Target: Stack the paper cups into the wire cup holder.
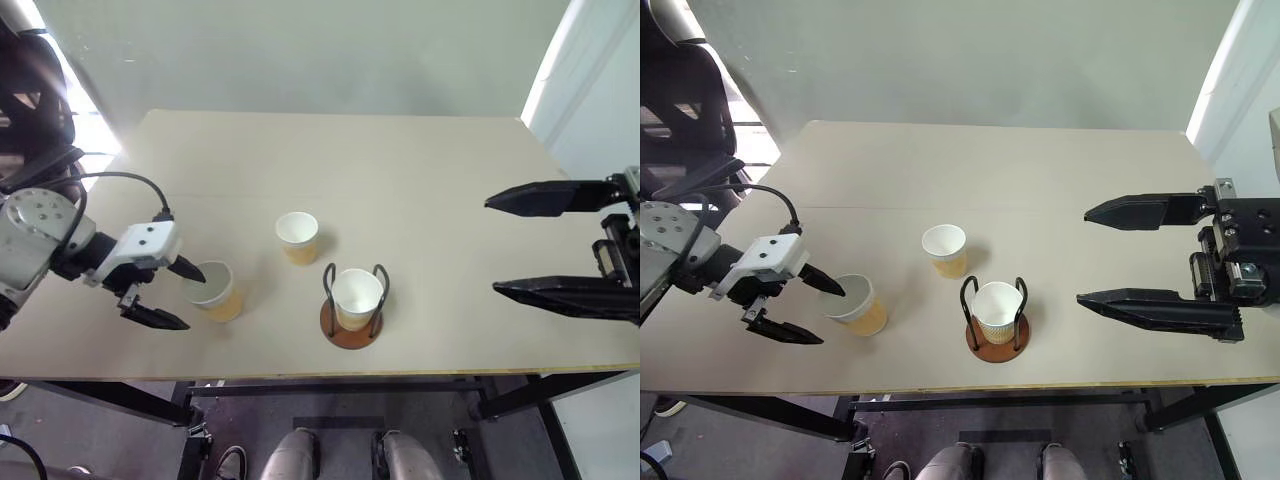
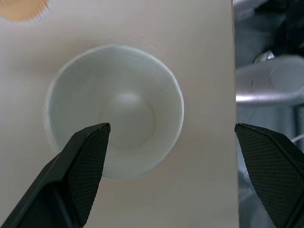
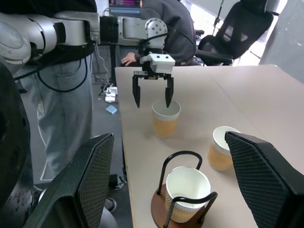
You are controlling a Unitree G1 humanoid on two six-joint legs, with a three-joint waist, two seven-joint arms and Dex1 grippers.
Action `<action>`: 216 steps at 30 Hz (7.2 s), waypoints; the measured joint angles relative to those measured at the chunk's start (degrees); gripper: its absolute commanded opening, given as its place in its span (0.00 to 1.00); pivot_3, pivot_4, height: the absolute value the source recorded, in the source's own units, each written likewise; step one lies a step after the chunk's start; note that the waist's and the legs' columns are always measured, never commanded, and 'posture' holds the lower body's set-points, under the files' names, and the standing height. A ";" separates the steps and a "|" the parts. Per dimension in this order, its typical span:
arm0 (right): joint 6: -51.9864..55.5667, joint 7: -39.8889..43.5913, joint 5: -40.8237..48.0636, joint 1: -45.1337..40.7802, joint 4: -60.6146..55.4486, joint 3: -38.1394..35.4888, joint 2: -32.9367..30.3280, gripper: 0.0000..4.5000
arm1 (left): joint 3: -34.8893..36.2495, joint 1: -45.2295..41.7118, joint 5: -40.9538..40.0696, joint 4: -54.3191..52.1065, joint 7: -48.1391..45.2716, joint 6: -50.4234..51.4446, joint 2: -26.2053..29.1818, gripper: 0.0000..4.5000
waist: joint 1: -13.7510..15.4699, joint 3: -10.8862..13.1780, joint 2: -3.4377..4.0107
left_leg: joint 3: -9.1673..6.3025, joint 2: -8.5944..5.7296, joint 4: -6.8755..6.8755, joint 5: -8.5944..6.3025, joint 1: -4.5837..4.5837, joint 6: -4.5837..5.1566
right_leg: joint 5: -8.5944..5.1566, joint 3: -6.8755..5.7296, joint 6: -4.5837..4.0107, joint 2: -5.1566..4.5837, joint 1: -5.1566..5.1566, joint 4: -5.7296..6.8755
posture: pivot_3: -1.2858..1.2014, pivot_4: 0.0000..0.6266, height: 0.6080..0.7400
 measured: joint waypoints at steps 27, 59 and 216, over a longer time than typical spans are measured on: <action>-3.07 4.68 -14.71 17.58 -2.12 -7.39 -4.05 0.86 | 3.42 -2.99 -8.80 -9.78 -0.23 7.73 -1.93 0.00 | 0.38 -0.02 -0.01 | -0.01 -0.03 0.13 -0.22 -0.14 0.00 | 0.03 -0.03 0.22 -0.03 0.05 -0.13 | 0.52 0.24 1.00; 5.09 4.18 -8.95 18.73 -8.17 -27.40 -4.64 0.86 | -31.65 -45.16 -31.98 2.92 -0.31 -12.82 -24.51 0.00 | 0.67 0.09 0.24 | 0.34 -0.50 0.46 -0.23 -0.25 1.04 | -0.41 0.06 2.03 -0.53 0.37 -0.23 | 0.52 0.24 1.00; 18.70 -7.03 4.00 22.80 -11.53 -45.71 -10.53 0.86 | -36.70 -50.21 -39.61 5.83 -0.40 -13.82 -32.66 0.01 | 1.27 0.08 0.89 | 1.80 -0.64 2.19 -1.86 0.14 2.36 | -0.97 0.82 3.24 -0.80 1.05 -0.18 | 0.52 0.24 1.00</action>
